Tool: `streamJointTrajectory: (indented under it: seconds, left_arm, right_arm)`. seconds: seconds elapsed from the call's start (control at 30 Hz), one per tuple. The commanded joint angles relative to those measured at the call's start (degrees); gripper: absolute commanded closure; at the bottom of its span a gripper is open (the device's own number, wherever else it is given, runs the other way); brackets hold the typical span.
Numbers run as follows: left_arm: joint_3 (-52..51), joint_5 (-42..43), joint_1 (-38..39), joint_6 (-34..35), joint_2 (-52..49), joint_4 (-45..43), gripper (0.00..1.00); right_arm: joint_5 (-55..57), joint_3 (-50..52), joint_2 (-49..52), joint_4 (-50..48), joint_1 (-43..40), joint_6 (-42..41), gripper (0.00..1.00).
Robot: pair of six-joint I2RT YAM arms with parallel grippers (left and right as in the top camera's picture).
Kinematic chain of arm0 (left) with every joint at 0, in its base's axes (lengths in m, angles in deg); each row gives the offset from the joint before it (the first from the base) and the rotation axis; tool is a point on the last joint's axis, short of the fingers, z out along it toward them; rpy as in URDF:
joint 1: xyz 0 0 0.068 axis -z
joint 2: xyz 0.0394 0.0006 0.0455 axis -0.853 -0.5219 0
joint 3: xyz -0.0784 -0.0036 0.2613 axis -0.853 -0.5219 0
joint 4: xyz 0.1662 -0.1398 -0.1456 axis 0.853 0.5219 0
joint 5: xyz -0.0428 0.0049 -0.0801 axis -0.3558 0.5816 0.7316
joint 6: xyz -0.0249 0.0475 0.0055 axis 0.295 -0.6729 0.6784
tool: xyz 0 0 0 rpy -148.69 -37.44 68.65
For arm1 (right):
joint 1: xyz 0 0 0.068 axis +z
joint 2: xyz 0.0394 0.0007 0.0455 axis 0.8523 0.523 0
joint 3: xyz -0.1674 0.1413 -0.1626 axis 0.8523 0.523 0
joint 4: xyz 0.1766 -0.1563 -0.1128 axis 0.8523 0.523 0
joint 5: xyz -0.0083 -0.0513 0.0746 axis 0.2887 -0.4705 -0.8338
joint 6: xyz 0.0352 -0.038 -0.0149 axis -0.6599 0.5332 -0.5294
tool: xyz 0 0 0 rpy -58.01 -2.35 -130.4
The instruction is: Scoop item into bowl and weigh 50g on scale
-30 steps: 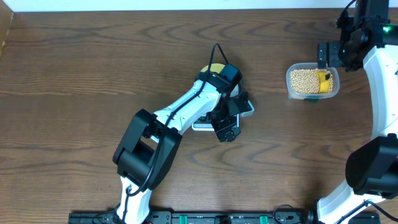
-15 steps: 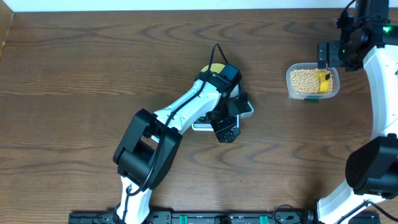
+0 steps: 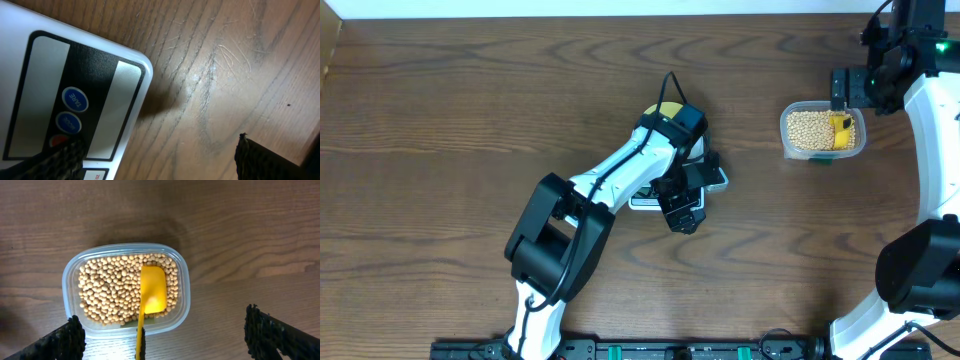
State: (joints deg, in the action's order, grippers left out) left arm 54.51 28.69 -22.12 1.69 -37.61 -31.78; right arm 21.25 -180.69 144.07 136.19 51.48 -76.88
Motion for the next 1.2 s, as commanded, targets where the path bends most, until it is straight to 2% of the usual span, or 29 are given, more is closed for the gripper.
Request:
streamJointTrajectory:
  seconds: [0.0, 0.17, 0.33, 0.43, 0.67, 0.77, 0.97, 1.1, 1.17]
  left_arm:
    - [1.55, 0.92, -0.13, -1.18, -4.44, 1.42, 0.02]
    - [4.04, 1.57, -0.15, -1.49, -5.25, 3.85, 0.02]
    - [8.81, 9.68, -0.15, -4.0, -4.31, 10.25, 0.02]
    - [10.6, 13.75, -0.13, -3.96, -1.25, 12.83, 0.02]
    - [10.82, 13.05, -2.25, -1.49, 11.06, 13.31, 0.02]
    - [10.82, 7.28, -5.53, 3.21, 15.58, 11.98, 0.02]
    - [10.69, -8.68, -13.84, 19.93, 17.03, 6.62, 0.02]
    - [9.68, -12.41, -19.82, 27.87, 16.31, 1.68, 0.02]
    - [9.14, -12.57, -22.43, 29.44, 16.28, -1.18, 0.02]
  right_arm:
    - [0.46, -0.63, -0.31, 0.17, 0.28, -0.04, 0.01]
    - [0.46, -0.63, -0.31, 0.17, 0.28, -0.04, 0.01]
    - [0.46, -0.63, -0.31, 0.17, 0.28, -0.04, 0.01]
    - [0.46, -0.63, -0.31, 0.17, 0.28, -0.04, 0.01]
    - [0.46, -0.63, -0.31, 0.17, 0.28, -0.04, 0.01]
    - [0.46, -0.63, -0.31, 0.17, 0.28, -0.04, 0.01]
    - [0.46, -0.63, -0.31, 0.17, 0.28, -0.04, 0.01]
    - [0.46, -0.63, -0.31, 0.17, 0.28, -0.04, 0.01]
    - [0.46, -0.63, -0.31, 0.17, 0.28, -0.04, 0.01]
